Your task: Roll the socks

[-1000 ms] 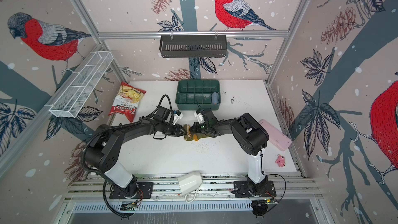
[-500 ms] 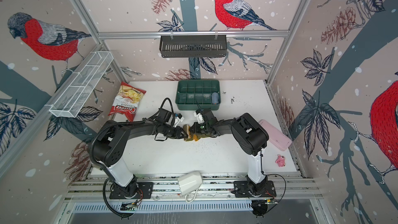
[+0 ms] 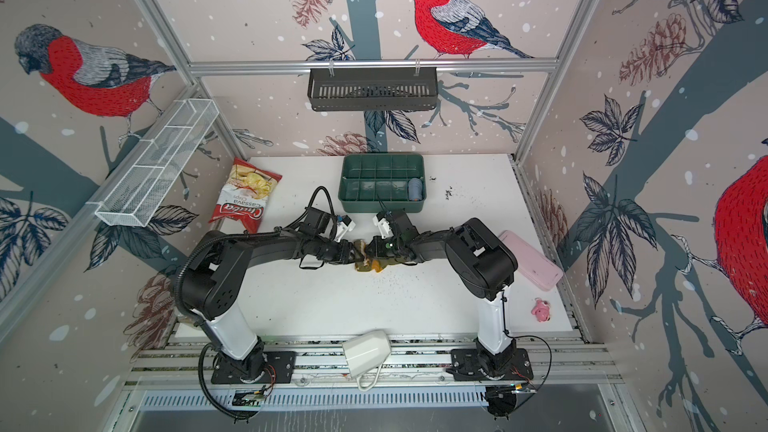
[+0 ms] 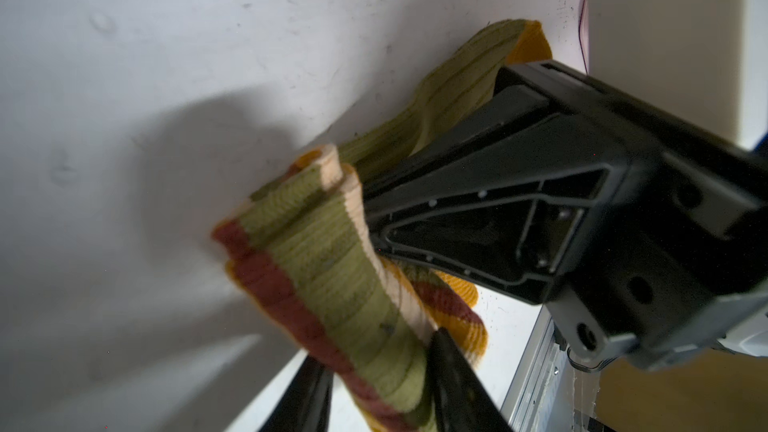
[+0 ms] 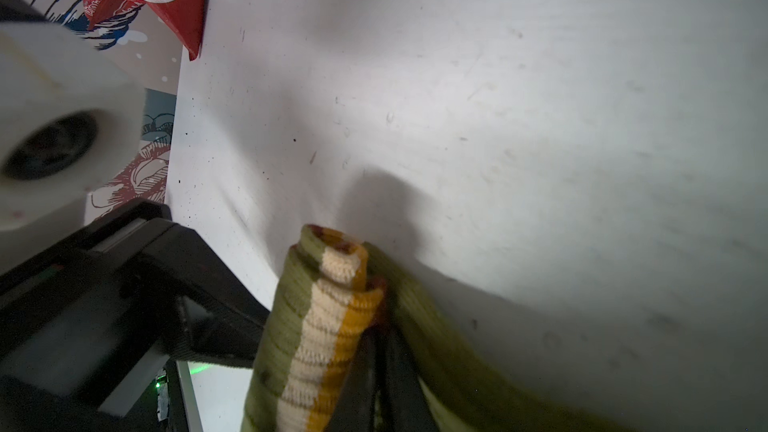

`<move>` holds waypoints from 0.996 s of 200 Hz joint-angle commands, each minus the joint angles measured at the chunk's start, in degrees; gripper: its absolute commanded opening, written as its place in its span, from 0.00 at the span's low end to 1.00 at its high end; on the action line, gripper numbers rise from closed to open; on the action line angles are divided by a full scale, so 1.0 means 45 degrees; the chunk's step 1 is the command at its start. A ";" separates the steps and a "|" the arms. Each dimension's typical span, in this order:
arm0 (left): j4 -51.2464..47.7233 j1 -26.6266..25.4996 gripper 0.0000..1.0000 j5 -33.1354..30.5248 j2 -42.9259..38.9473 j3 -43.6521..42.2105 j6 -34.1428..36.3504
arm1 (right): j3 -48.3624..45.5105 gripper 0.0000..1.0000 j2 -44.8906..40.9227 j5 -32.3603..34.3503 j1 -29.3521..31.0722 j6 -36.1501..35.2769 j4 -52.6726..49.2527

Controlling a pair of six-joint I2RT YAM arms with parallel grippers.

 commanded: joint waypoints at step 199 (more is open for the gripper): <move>-0.7828 -0.2132 0.00 -0.7431 0.1366 0.4225 0.1980 | -0.0936 0.25 -0.1715 0.0274 -0.0291 -0.0022 -0.0724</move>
